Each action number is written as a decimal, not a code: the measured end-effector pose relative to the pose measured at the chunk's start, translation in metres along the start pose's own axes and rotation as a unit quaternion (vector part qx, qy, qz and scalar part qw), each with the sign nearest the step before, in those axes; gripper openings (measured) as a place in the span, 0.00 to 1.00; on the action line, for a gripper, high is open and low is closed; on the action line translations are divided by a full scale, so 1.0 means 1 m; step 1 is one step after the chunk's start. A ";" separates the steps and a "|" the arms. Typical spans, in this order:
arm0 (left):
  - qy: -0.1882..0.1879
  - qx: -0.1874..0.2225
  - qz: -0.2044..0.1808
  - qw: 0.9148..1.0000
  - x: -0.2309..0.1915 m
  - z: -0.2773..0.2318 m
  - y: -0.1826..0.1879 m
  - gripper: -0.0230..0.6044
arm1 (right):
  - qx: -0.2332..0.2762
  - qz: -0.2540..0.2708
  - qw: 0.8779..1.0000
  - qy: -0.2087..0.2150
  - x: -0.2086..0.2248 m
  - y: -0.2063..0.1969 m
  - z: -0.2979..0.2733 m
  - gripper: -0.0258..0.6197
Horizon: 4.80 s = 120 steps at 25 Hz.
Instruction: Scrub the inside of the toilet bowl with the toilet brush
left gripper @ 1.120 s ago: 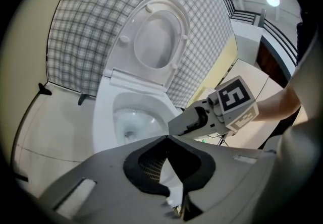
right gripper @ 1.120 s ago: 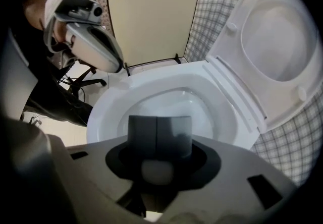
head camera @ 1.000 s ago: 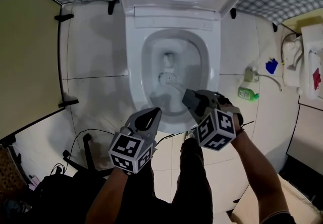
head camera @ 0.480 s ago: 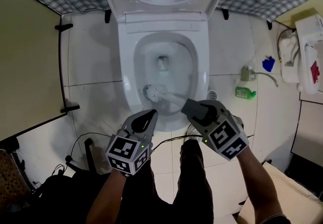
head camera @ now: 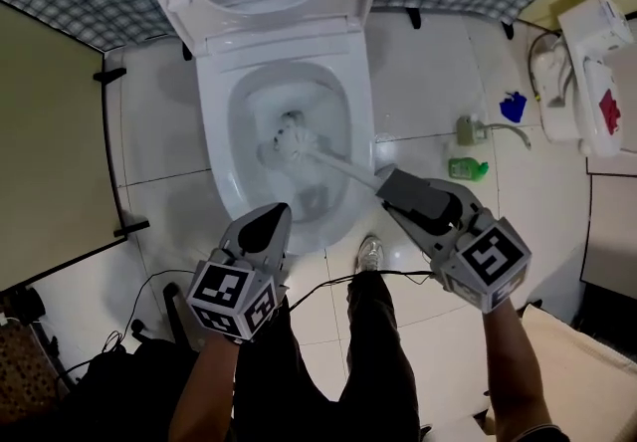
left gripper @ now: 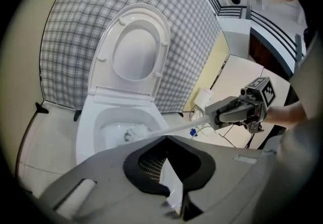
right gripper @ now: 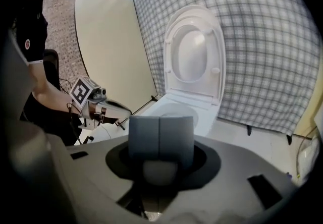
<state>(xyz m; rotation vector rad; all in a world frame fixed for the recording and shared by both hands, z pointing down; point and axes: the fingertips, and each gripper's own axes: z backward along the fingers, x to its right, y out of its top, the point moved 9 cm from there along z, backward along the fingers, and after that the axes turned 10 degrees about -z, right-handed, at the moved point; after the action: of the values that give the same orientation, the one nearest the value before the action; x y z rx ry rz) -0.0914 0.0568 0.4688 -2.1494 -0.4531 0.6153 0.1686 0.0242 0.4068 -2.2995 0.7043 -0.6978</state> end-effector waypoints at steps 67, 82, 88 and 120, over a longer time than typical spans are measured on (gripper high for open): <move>-0.152 -0.085 -0.095 0.980 0.146 -0.114 -0.057 0.05 | -0.253 -0.131 0.930 -0.232 0.175 -0.241 -0.072 0.31; -0.130 -0.074 -0.091 0.984 0.126 -0.108 -0.049 0.05 | -0.263 -0.107 0.925 -0.254 0.178 -0.239 -0.098 0.32; -0.122 -0.083 -0.100 0.984 0.121 -0.102 -0.038 0.05 | -0.247 -0.120 0.926 -0.260 0.168 -0.229 -0.083 0.45; -0.032 0.088 -0.120 0.988 0.110 0.131 0.217 0.05 | 0.180 -0.051 0.980 -0.062 -0.098 0.149 0.138 0.04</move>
<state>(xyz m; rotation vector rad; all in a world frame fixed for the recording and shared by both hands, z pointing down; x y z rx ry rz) -0.0535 0.0681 0.1950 -1.8773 -0.6563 0.5662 0.1399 0.0435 0.1835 -2.0323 0.3679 -0.6619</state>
